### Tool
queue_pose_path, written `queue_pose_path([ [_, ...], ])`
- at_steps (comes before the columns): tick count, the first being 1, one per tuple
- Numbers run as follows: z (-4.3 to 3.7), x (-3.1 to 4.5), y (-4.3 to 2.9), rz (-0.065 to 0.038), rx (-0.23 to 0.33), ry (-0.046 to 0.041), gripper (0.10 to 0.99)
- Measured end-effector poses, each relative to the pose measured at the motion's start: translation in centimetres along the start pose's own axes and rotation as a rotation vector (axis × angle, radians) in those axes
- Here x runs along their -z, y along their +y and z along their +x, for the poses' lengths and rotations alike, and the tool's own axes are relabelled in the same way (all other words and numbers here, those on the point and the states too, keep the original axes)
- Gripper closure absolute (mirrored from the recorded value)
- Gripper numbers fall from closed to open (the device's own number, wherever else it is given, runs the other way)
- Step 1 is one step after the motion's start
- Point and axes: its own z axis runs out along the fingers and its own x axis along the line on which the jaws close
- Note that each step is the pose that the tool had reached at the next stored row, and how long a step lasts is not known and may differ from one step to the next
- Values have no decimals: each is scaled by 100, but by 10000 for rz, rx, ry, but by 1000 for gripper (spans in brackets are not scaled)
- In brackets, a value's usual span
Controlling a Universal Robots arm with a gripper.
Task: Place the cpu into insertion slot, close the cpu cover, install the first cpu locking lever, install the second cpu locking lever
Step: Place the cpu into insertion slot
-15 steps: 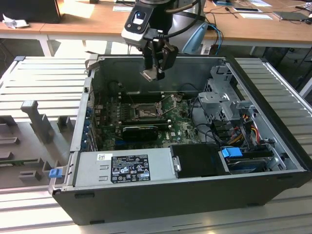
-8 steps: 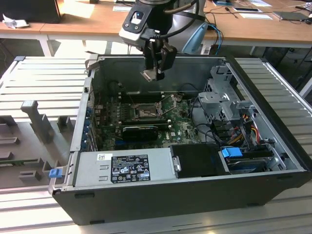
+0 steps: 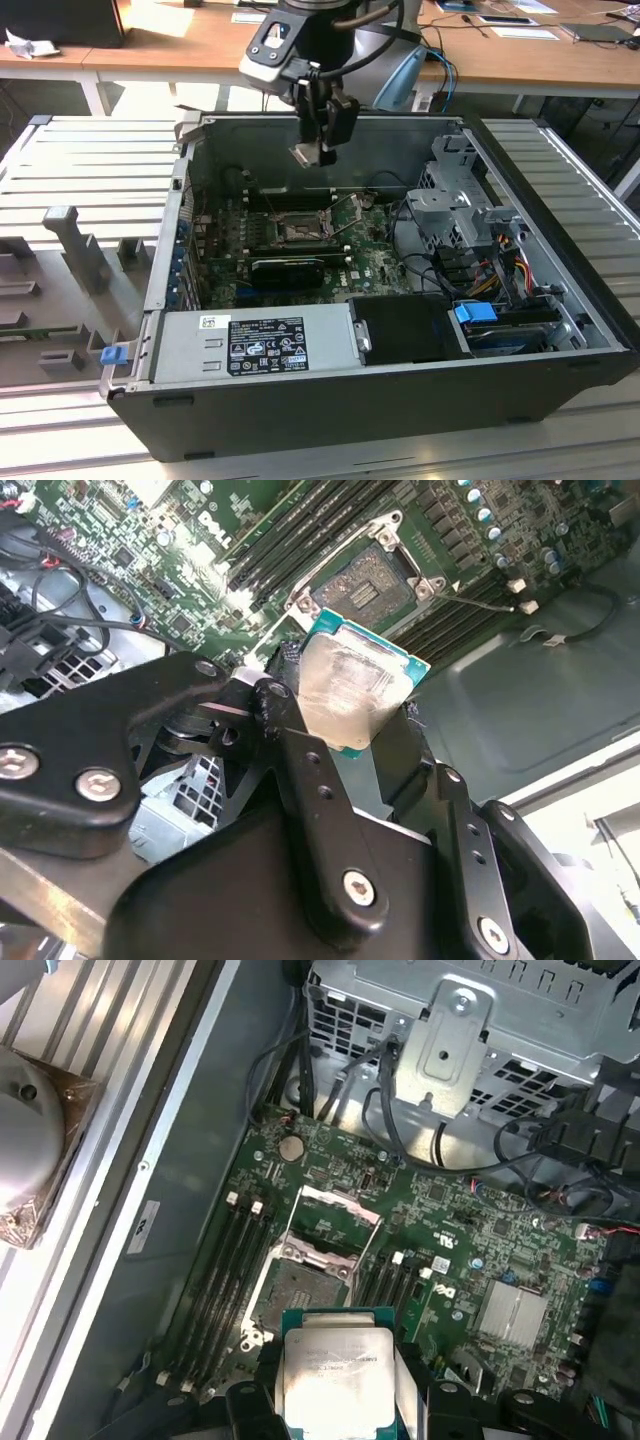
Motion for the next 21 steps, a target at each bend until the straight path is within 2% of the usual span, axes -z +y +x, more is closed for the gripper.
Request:
queue_pose_path([
  [7, 0, -7, 0, -10, -1112, -93, 557],
  [10, 0, -10, -1, -17, -1887, -160, 557],
  [13, 0, -24, -2, -20, -2373, -203, 557],
  [18, -1, -127, -10, -20, -2468, -212, 557],
  [21, -2, -142, -12, -20, -2468, -212, 557],
])
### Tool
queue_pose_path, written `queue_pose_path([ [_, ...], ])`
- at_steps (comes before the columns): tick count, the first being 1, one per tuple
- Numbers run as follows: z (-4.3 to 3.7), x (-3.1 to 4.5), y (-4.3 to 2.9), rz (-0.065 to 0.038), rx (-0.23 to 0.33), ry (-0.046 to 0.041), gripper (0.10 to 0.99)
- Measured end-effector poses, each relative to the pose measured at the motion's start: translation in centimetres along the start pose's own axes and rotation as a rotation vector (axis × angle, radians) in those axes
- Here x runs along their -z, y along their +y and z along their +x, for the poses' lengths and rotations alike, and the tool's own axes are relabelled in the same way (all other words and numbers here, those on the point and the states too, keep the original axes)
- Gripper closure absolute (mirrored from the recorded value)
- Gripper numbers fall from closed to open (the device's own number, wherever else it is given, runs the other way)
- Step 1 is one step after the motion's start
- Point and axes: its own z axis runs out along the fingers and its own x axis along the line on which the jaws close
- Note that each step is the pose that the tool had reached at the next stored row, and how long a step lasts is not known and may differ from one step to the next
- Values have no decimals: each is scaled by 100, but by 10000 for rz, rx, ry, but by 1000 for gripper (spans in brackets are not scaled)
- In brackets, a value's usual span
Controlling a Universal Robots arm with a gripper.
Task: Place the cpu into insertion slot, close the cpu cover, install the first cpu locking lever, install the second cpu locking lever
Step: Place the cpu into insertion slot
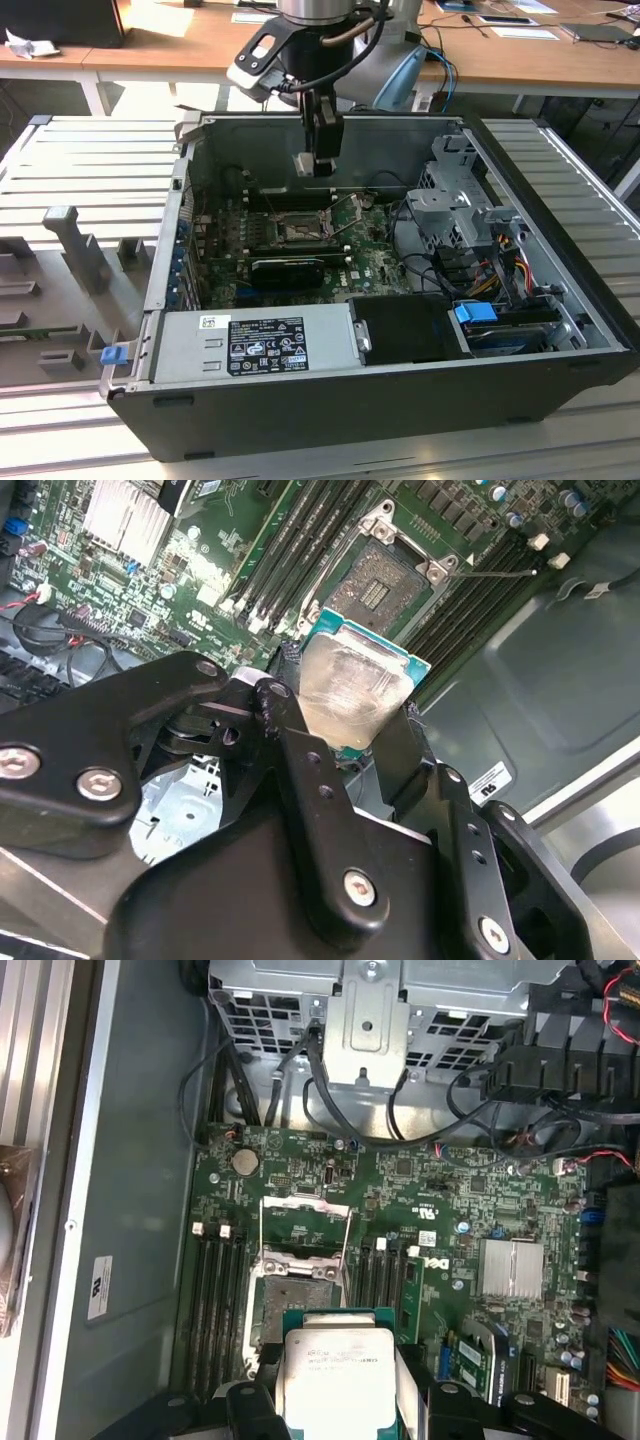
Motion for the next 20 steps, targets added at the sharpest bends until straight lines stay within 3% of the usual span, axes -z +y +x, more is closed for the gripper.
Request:
queue_pose_path([
  [7, 0, -36, -3, -2, -66, -4, 557],
  [12, -1, -76, -6, -8, -726, -60, 557],
  [20, -1, -158, -13, -8, -728, -60, 557],
])
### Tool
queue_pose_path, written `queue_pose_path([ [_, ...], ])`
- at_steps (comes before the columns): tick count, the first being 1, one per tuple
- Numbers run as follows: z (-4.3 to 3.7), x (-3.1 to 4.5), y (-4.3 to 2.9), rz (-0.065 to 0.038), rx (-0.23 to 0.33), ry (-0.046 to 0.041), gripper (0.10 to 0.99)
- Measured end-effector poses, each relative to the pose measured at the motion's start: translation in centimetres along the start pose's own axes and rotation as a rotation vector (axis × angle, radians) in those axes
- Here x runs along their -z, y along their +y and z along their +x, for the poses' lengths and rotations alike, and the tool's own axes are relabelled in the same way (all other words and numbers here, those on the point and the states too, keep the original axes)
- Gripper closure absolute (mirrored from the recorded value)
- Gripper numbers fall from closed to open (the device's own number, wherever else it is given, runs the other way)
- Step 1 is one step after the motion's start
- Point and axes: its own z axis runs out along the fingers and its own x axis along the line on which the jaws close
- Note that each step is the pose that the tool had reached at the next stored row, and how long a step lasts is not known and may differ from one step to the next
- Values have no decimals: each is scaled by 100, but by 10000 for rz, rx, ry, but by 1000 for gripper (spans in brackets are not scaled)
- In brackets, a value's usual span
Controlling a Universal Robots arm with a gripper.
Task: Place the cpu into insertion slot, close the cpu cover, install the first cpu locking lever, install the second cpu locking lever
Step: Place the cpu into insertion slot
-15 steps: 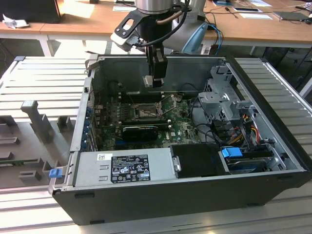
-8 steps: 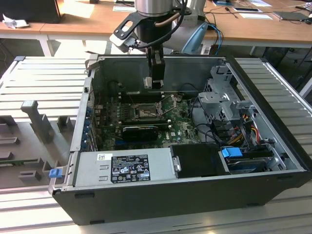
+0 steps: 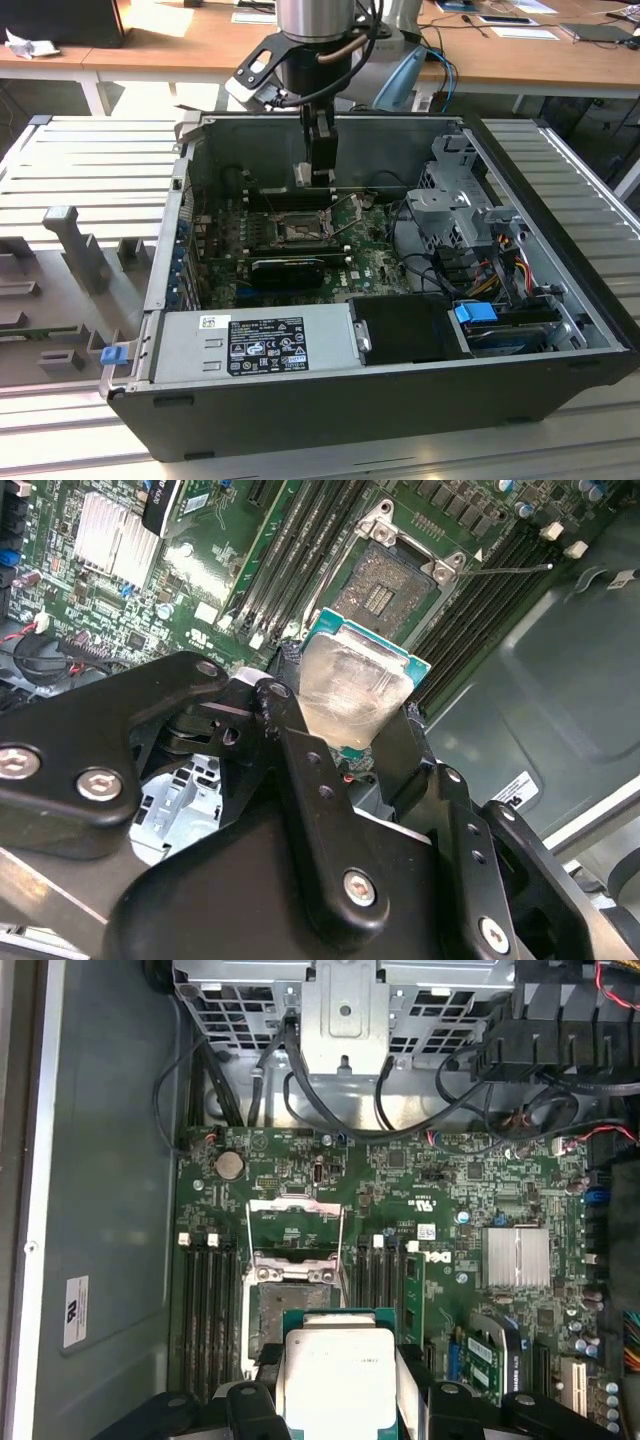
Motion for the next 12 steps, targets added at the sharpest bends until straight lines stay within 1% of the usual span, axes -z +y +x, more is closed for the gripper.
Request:
queue_pose_path([
  [7, 0, -46, -4, 0, -8, 0, 557],
  [8, -1, -63, -5, 0, -35, -3, 557],
  [10, -1, -105, -9, -3, -408, -34, 557],
  [12, -1, -151, -14, -4, -415, -35, 557],
])
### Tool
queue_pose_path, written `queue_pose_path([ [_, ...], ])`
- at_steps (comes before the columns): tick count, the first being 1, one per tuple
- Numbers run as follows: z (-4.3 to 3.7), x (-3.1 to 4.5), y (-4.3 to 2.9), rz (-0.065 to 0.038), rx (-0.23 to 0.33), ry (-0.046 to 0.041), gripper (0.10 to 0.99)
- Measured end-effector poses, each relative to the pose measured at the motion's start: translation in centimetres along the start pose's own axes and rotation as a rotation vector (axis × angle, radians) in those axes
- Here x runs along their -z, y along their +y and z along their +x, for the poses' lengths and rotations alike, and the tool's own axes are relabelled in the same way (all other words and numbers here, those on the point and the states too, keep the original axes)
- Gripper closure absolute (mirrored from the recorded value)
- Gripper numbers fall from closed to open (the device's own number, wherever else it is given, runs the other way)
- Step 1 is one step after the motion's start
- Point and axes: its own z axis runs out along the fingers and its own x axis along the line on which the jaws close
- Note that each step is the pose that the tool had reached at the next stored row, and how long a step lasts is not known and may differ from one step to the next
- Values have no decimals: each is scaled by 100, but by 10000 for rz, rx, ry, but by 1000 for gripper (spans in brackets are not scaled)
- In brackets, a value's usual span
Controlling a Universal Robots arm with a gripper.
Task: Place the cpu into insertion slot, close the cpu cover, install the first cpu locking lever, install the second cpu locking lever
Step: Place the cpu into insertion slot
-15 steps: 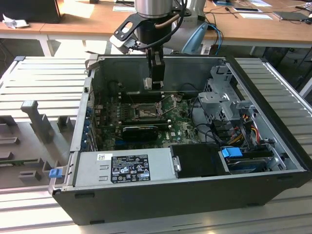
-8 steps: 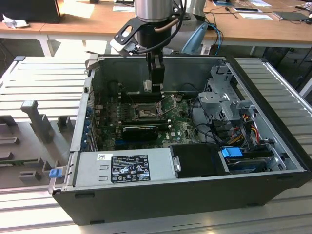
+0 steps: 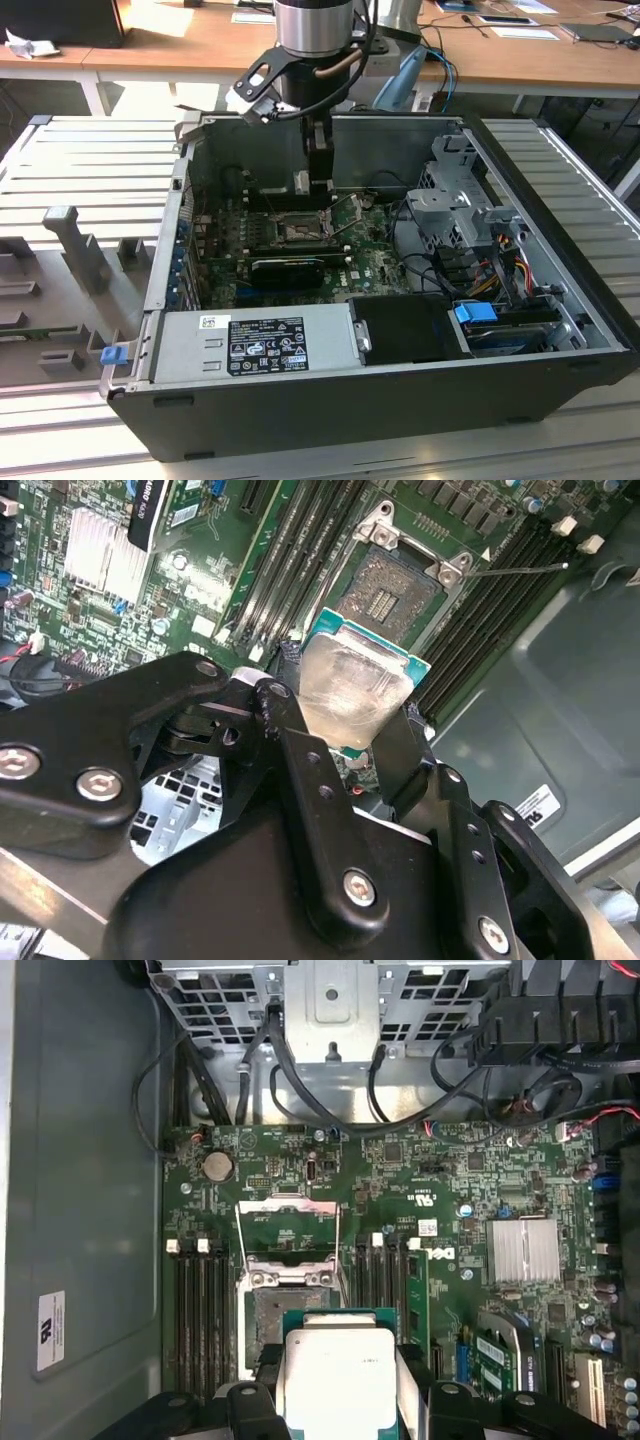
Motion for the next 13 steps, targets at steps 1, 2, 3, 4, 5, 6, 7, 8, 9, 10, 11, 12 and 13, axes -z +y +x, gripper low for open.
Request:
queue_pose_path([
  [1, 0, -16, -1, 0, 13, 1, 557],
  [2, 0, -40, -3, 0, 34, 4, 557],
  [3, 0, -58, -5, 0, 48, 5, 557],
  [4, -1, -71, -6, 0, 54, 6, 557],
  [5, -1, -96, -8, 1, 59, 5, 557],
  [6, -1, -113, -9, 1, 60, 5, 557],
  [7, -1, -126, -11, 1, 59, 5, 557],
  [8, -1, -139, -11, 1, 60, 5, 557],
  [9, -1, -151, -12, 1, 59, 5, 557],
  [10, -1, -160, -13, 1, 60, 6, 557],
  [11, -1, -166, -14, 1, 60, 6, 557],
  [12, -1, -178, -14, 1, 60, 6, 557],
  [13, -1, -186, -15, 1, 60, 6, 557],
])
